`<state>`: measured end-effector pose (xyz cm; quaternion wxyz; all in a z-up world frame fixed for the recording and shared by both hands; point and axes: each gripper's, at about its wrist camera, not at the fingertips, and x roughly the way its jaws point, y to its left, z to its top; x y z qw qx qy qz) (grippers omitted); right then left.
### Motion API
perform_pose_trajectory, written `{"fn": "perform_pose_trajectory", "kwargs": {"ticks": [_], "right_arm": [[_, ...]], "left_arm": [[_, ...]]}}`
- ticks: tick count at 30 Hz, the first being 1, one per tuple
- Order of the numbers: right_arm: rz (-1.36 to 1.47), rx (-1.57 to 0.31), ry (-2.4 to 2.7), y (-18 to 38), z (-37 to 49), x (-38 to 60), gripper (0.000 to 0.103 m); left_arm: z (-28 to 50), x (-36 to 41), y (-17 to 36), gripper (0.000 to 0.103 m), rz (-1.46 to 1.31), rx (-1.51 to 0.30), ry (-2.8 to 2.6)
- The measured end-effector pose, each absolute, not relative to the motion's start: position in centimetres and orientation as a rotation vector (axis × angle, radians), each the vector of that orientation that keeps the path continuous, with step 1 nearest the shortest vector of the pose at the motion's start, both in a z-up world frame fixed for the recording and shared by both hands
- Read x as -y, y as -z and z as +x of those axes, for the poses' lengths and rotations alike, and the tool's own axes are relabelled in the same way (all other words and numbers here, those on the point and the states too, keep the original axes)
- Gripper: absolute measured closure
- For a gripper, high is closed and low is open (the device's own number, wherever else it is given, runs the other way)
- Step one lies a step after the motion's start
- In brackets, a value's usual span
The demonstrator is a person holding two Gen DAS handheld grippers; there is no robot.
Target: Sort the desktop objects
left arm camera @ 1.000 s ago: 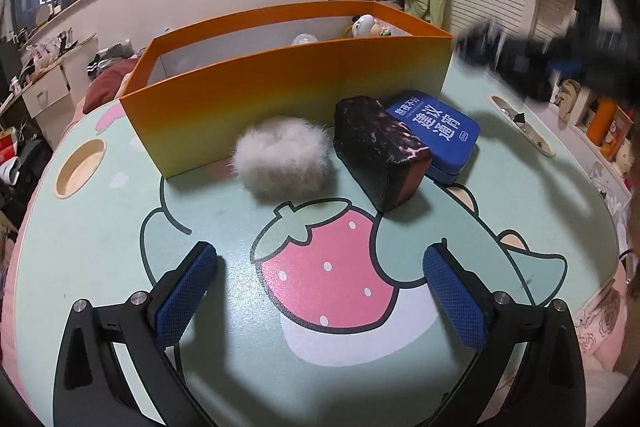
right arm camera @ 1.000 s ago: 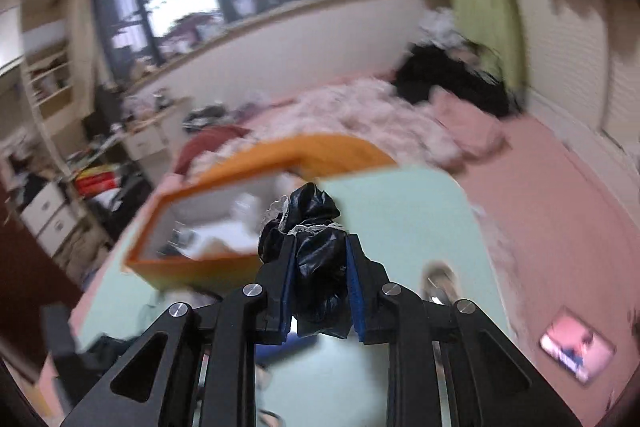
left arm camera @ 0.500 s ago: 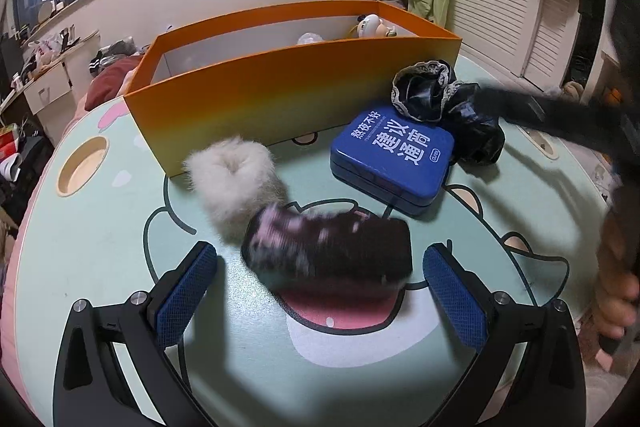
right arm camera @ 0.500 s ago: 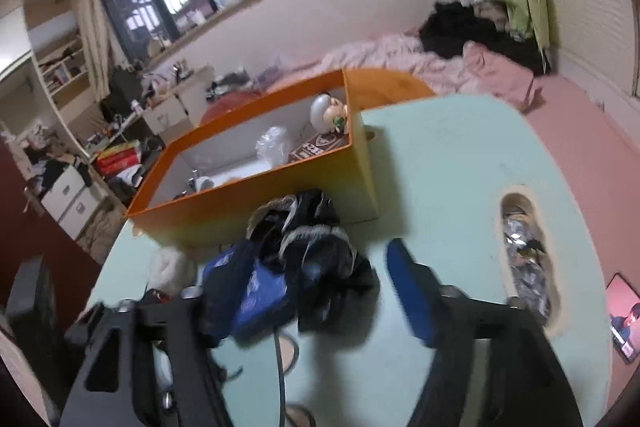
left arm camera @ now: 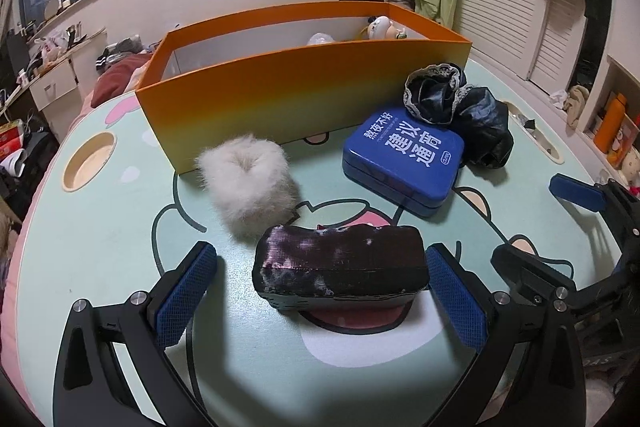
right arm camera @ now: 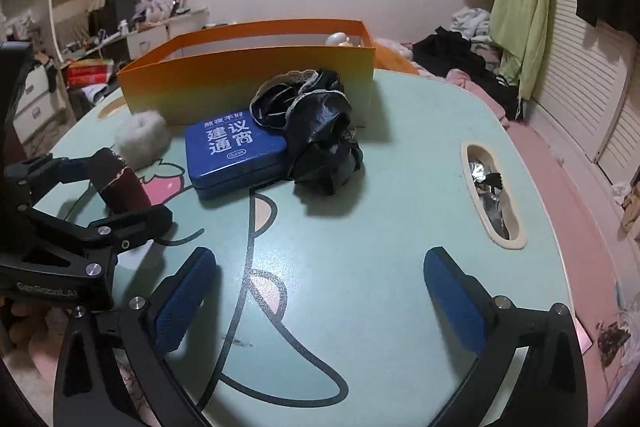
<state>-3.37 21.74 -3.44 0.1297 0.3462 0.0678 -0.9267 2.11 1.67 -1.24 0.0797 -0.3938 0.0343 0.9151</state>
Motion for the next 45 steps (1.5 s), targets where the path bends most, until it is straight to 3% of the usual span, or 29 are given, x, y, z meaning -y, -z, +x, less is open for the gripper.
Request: {"fn": "perform_pose_trajectory", "kwargs": {"ticks": [19, 22, 27, 30, 33, 35, 41, 45], "right_arm": [[0.939, -0.234, 2.623, 3.5, -3.0, -20.1, 0.0], [0.938, -0.222, 2.638, 3.5, -3.1, -20.3, 0.0], [0.938, -0.219, 2.647, 3.5, -3.1, -20.4, 0.0], [0.938, -0.217, 2.647, 3.5, -3.1, -20.3, 0.0], [0.937, -0.217, 2.647, 3.5, -3.1, -20.4, 0.0], [0.936, -0.217, 2.647, 3.5, -3.0, -20.4, 0.0], [0.936, -0.217, 2.648, 3.5, -3.0, -20.4, 0.0], [0.935, -0.216, 2.647, 3.5, -3.0, -20.3, 0.0]], "left_arm": [[2.2, -1.3, 1.0, 0.0, -1.168, -0.07, -2.724], [2.4, -0.5, 0.4, 0.0, -1.135, -0.003, -2.722], [3.5, 0.1, -2.5, 0.001, -1.03, -0.042, -2.764], [3.6, -0.4, -5.6, 0.014, -0.959, -0.081, -2.77], [0.9, -0.3, -8.6, 0.03, -0.978, -0.006, -2.695], [-2.0, -0.2, -9.8, 0.047, -1.054, 0.083, -2.629], [-14.1, -1.0, -7.9, 0.05, -1.407, 0.233, -2.515], [-19.6, -3.0, -4.8, 0.05, -1.561, 0.124, -2.54]]}}
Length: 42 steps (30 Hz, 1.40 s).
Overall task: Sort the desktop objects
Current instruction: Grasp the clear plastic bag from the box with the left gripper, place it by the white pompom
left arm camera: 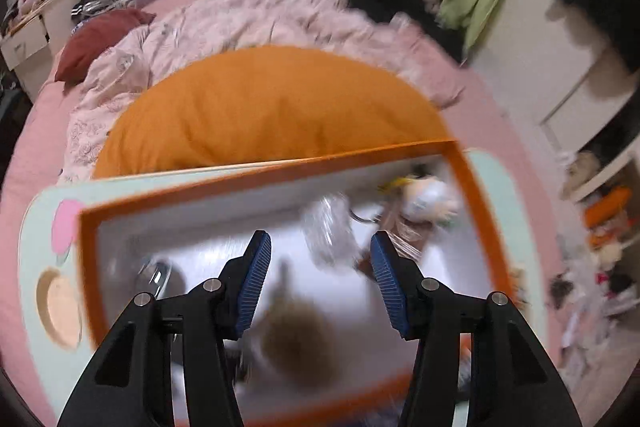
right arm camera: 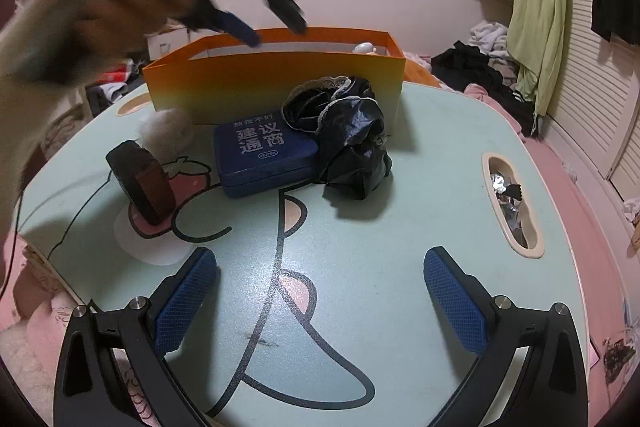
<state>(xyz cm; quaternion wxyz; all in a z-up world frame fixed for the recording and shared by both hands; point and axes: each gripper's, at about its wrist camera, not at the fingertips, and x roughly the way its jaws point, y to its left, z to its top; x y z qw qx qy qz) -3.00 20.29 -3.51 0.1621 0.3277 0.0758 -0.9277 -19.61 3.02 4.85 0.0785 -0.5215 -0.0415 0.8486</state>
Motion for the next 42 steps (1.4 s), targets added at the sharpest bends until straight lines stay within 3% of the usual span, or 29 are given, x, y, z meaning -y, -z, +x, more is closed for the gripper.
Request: {"fn": "perform_pose_trajectory", "kwargs": {"ticks": [1, 2, 4, 8, 13, 18, 22, 27, 32, 37, 42], "right_arm": [[0.935, -0.216, 2.647, 3.5, -3.0, -20.3, 0.0], [0.934, -0.216, 2.646, 3.5, -3.1, -20.3, 0.0], [0.933, -0.215, 2.646, 3.4, -3.1, -20.3, 0.0], [0.93, -0.215, 2.644, 3.4, -3.3, -20.3, 0.0], [0.929, -0.217, 2.646, 3.4, -3.2, -20.3, 0.0], [0.93, -0.217, 2.645, 3.3, -3.3, -20.3, 0.0], [0.928, -0.216, 2.646, 3.4, -3.2, -20.3, 0.0], [0.928, -0.215, 2.647, 3.4, -3.1, -20.3, 0.0], [0.928, -0.215, 2.647, 3.5, -3.1, -20.3, 0.0], [0.927, -0.215, 2.648, 3.5, -3.1, -20.3, 0.0], [0.926, -0.214, 2.649, 3.5, -3.1, -20.3, 0.0]], "left_arm": [[-20.5, -3.2, -4.1, 0.054, -1.598, 0.124, -2.531], [-21.3, -3.3, -3.2, 0.066, -1.639, 0.142, -2.514], [-21.7, -3.1, -3.1, 0.072, -1.621, 0.175, -2.529], [-18.9, -1.4, -6.8, 0.073, -1.429, 0.287, -2.507], [-10.4, 0.6, -10.9, 0.073, -1.208, 0.263, -2.466], [-3.2, 2.8, -8.2, 0.073, -1.168, 0.339, -2.438], [-3.9, 1.5, -4.8, 0.072, -1.254, 0.282, -2.429], [-3.6, 0.2, -4.5, 0.053, -1.23, 0.239, -2.506], [-0.5, 1.3, -7.1, 0.023, -1.091, 0.13, -2.56], [3.1, 2.7, -5.9, 0.022, -1.169, -0.141, -2.584], [6.8, 2.9, -3.4, 0.022, -1.168, -0.279, -2.477]]}}
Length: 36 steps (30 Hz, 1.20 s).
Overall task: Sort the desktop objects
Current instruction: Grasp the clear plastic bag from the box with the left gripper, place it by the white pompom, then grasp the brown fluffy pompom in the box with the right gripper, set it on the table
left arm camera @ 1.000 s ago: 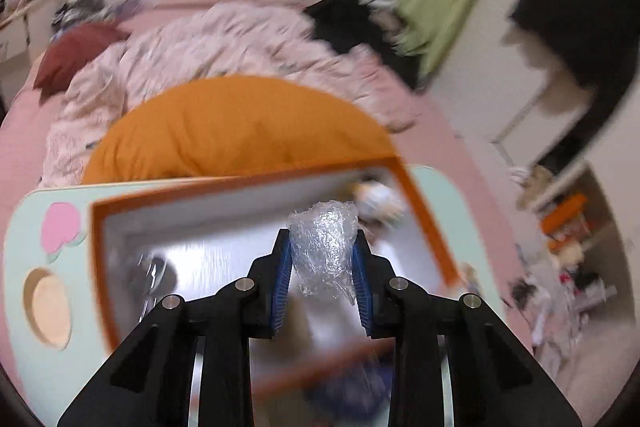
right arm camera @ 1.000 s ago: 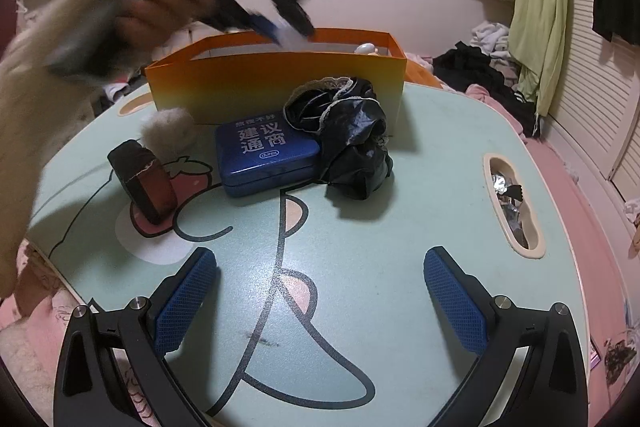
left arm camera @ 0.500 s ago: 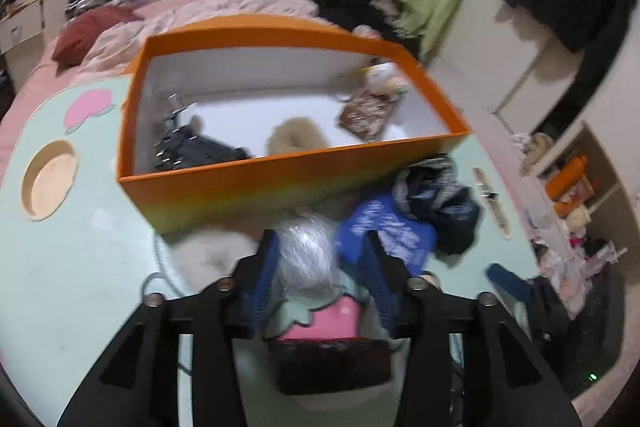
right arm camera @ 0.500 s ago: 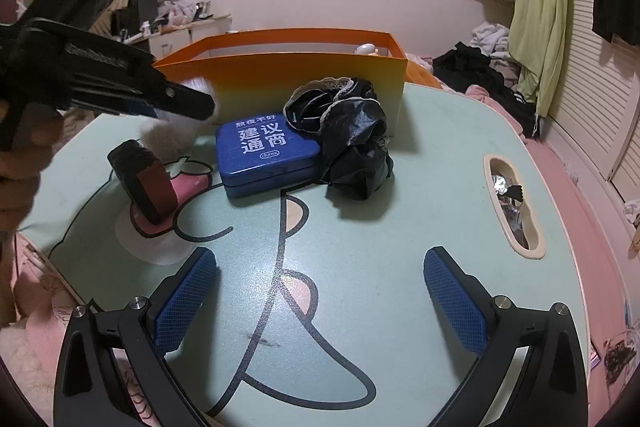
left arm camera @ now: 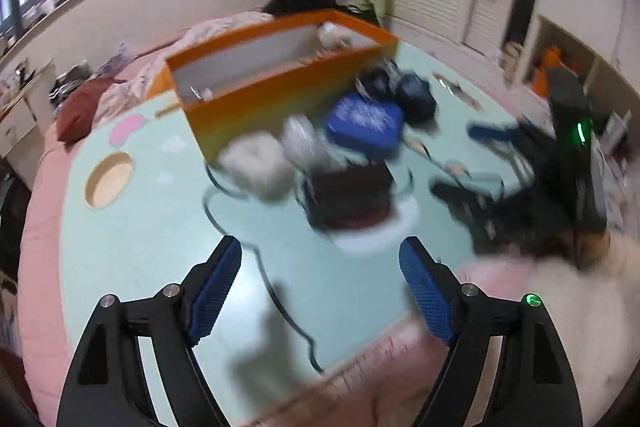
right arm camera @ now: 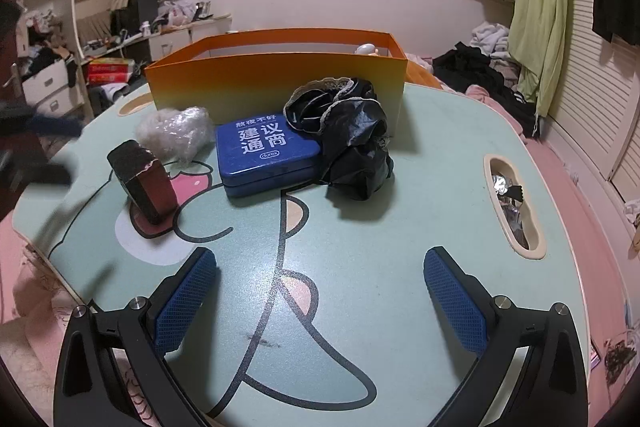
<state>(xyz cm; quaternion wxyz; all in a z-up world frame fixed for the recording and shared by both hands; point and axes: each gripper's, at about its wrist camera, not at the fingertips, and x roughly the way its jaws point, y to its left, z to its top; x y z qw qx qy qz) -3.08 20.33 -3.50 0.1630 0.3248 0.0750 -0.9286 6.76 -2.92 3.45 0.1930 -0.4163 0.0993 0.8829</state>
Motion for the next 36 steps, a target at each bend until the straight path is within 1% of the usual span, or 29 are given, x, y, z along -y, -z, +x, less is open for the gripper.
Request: {"fn": "perform_pose_trajectory", "kwargs": {"ticks": [2, 3, 5, 7, 8, 10, 12, 13, 14, 17, 25, 26, 27, 28, 30, 31, 32, 33, 34, 36], "right_arm": [[0.926, -0.215, 2.648, 3.5, -3.1, -20.3, 0.0], [0.926, -0.215, 2.648, 3.5, -3.1, -20.4, 0.0], [0.927, -0.215, 2.647, 3.5, -3.0, -20.3, 0.0], [0.926, -0.214, 2.647, 3.5, -3.0, -20.3, 0.0], [0.925, -0.214, 2.648, 3.5, -3.0, -20.3, 0.0], [0.924, -0.217, 2.649, 3.5, -3.0, -20.3, 0.0], [0.923, -0.218, 2.648, 3.3, -2.9, -20.4, 0.0], [0.924, -0.217, 2.647, 3.3, -2.9, -20.4, 0.0], [0.925, -0.215, 2.646, 3.3, -2.9, -20.3, 0.0], [0.924, -0.217, 2.646, 3.3, -2.9, -20.3, 0.0], [0.922, -0.224, 2.637, 3.2, -2.9, -20.3, 0.0], [0.91, -0.216, 2.628, 3.0, -2.8, -20.4, 0.004], [0.877, -0.209, 2.613, 2.3, -2.5, -20.5, 0.011], [0.848, -0.211, 2.598, 1.5, -2.3, -20.5, 0.014], [0.776, -0.206, 2.575, -1.4, -2.5, -20.5, 0.021], [0.732, -0.196, 2.567, -3.4, -2.8, -20.3, 0.023], [0.71, -0.184, 2.558, -5.3, -3.6, -20.0, 0.028], [0.713, -0.169, 2.539, -7.1, -4.7, -19.4, 0.038], [0.747, -0.141, 2.501, -8.7, -6.4, -18.6, 0.044], [0.874, -0.096, 2.409, -10.3, -10.3, -16.4, 0.062]], "left_arm": [[6.2, 2.0, -1.4, 0.022, -1.266, -0.324, -2.484], [6.0, 2.0, -0.5, 0.02, -1.289, -0.332, -2.485], [5.0, 2.2, -0.1, 0.017, -1.228, -0.257, -2.539], [3.5, 2.7, -0.1, 0.017, -1.218, -0.196, -2.639], [2.7, 3.1, 0.0, 0.014, -1.211, -0.151, -2.698], [1.5, 3.8, 0.2, 0.014, -1.208, -0.044, -2.826], [1.7, 3.0, 0.3, 0.013, -1.178, -0.071, -2.807], [2.1, 2.5, 0.5, 0.008, -1.15, -0.096, -2.782], [2.5, 2.0, 0.8, 0.0, -1.12, -0.115, -2.764], [4.1, 1.0, 1.3, 0.0, -0.99, -0.157, -2.745], [4.1, 1.5, 1.0, 0.0, -1.006, -0.125, -2.757], [4.1, 1.6, 1.0, 0.0, -1.005, -0.126, -2.757], [4.0, 1.6, 1.0, 0.0, -1.005, -0.126, -2.757], [4.0, 1.6, 1.0, 0.0, -1.005, -0.126, -2.755], [4.1, 1.9, 1.3, 0.0, -1.005, -0.127, -2.753], [4.2, 1.7, 1.3, 0.0, -1.004, -0.128, -2.754], [4.2, 1.7, 1.3, 0.0, -1.002, -0.128, -2.754], [4.2, 1.8, 1.3, 0.0, -1.001, -0.128, -2.753], [4.2, 1.9, 1.3, 0.0, -1.0, -0.127, -2.752], [4.2, 1.9, 1.4, 0.0, -0.998, -0.126, -2.751]]}}
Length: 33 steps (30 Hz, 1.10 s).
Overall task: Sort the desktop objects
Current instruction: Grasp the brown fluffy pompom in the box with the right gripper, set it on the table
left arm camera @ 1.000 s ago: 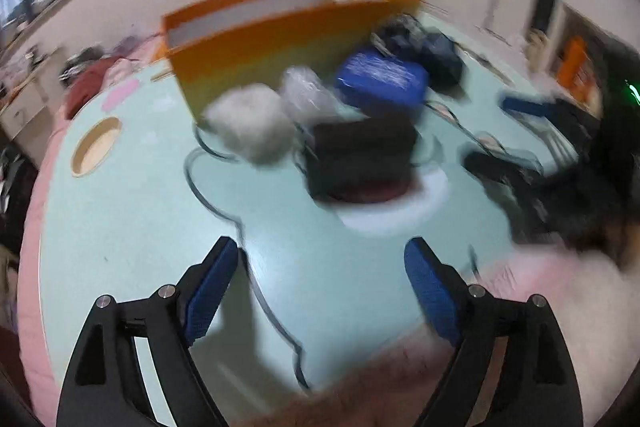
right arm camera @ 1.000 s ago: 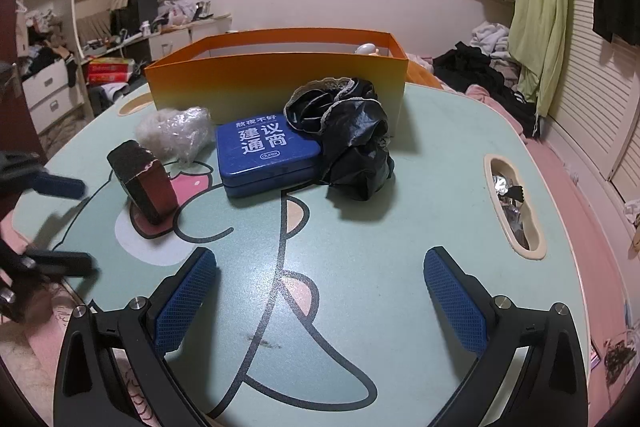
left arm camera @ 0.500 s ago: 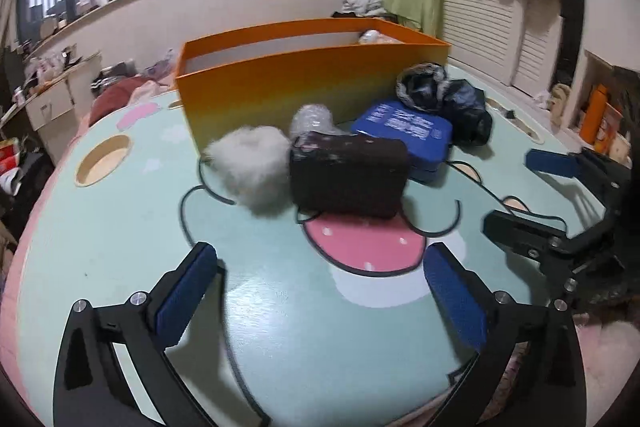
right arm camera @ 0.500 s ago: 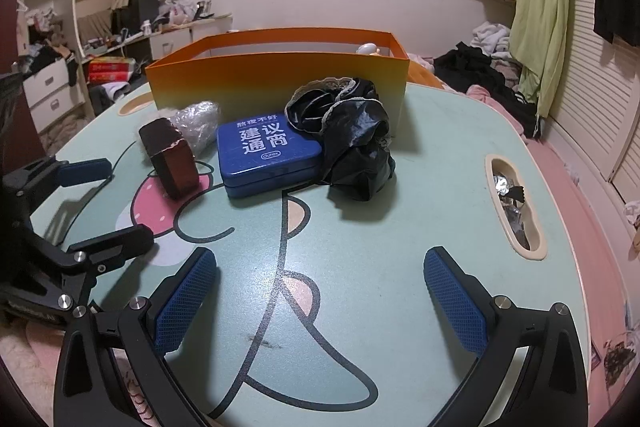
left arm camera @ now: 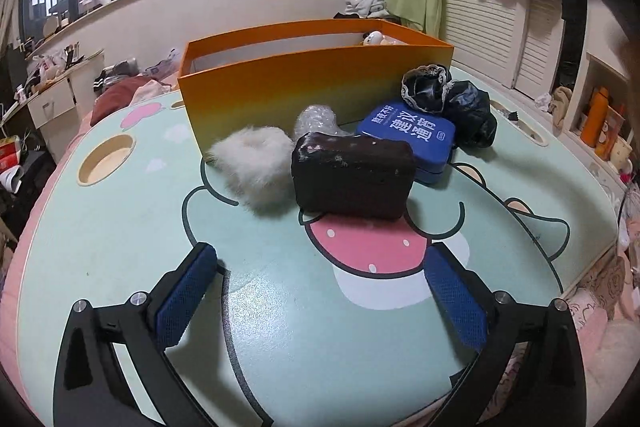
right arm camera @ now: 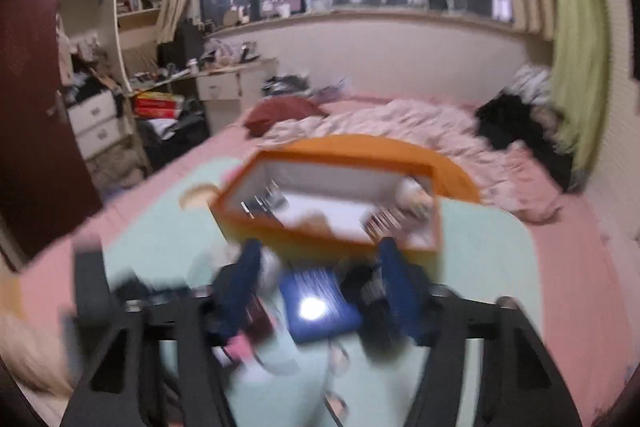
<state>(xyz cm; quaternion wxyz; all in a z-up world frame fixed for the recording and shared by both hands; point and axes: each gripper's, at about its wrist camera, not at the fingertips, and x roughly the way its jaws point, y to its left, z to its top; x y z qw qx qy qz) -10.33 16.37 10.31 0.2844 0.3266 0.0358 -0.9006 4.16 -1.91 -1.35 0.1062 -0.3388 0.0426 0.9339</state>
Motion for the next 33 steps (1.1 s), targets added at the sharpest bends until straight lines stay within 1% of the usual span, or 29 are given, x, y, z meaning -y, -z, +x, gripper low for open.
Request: {"fn": "perform_pose_trajectory", "kwargs": {"ticks": [2, 5, 7, 8, 10, 11, 12, 14, 16, 17, 19, 21, 23, 25, 27, 29, 31, 33], "right_arm": [[1.078, -0.098, 2.31, -10.0, -15.5, -13.3, 0.072], [1.39, -0.07, 2.152, -6.7, -21.7, -10.2, 0.072], [1.541, -0.037, 2.095, -4.3, -24.0, -9.2, 0.072], [1.586, -0.059, 2.082, -3.4, -24.6, -8.6, 0.072], [1.621, -0.143, 2.096, -2.0, -25.3, -7.8, 0.065], [1.638, -0.144, 2.081, -1.4, -25.7, -7.7, 0.043], [1.666, -0.141, 2.058, -0.6, -25.9, -7.6, 0.036], [1.626, -0.16, 2.086, -0.7, -25.9, -7.4, 0.036], [1.625, -0.196, 2.135, -0.9, -26.0, -7.3, 0.056], [1.617, -0.183, 2.141, -1.0, -26.1, -7.4, 0.07], [1.601, -0.157, 2.141, -1.3, -26.2, -7.6, 0.07], [1.57, -0.07, 2.148, -1.4, -26.2, -8.3, 0.071], [1.477, 0.025, 2.198, -2.9, -25.9, -9.8, 0.071], [1.357, 0.077, 2.268, -5.4, -25.0, -11.4, 0.071], [1.253, 0.103, 2.292, -7.8, -23.0, -12.8, 0.071], [1.201, 0.111, 2.26, -8.9, -20.7, -13.6, 0.071], [1.196, 0.097, 2.204, -8.9, -18.6, -13.7, 0.07], [1.245, 0.078, 2.145, -7.5, -17.5, -13.2, 0.07]], "left_arm": [[4.1, 1.9, 1.3, 0.0, -0.995, -0.125, -2.749], [4.0, 1.9, 1.3, 0.0, -0.992, -0.127, -2.747], [4.2, 1.8, 1.3, 0.0, -0.989, -0.127, -2.745], [4.1, 1.8, 1.3, 0.0, -0.988, -0.126, -2.745], [4.1, 1.8, 1.4, 0.0, -0.989, -0.126, -2.746], [4.1, 1.8, 1.4, 0.0, -0.988, -0.127, -2.746], [4.1, 1.8, 1.4, 0.0, -0.991, -0.126, -2.744], [4.1, 1.8, 1.4, 0.0, -0.99, -0.126, -2.745], [4.1, 1.8, 1.4, 0.0, -0.989, -0.127, -2.745], [4.1, 1.8, 1.4, 0.0, -0.989, -0.127, -2.745], [4.1, 1.8, 1.3, 0.0, -0.989, -0.126, -2.745], [4.1, 1.7, 1.3, 0.0, -0.989, -0.127, -2.745], [4.1, 1.7, 1.3, 0.0, -0.989, -0.127, -2.746], [4.1, 1.8, 1.3, 0.0, -0.989, -0.126, -2.746], [4.1, 1.7, 1.3, 0.0, -0.989, -0.126, -2.746], [4.1, 1.7, 1.3, 0.0, -0.989, -0.127, -2.746], [4.1, 1.7, 1.3, 0.0, -0.989, -0.127, -2.746], [4.1, 1.7, 1.3, 0.0, -0.988, -0.127, -2.746]]}}
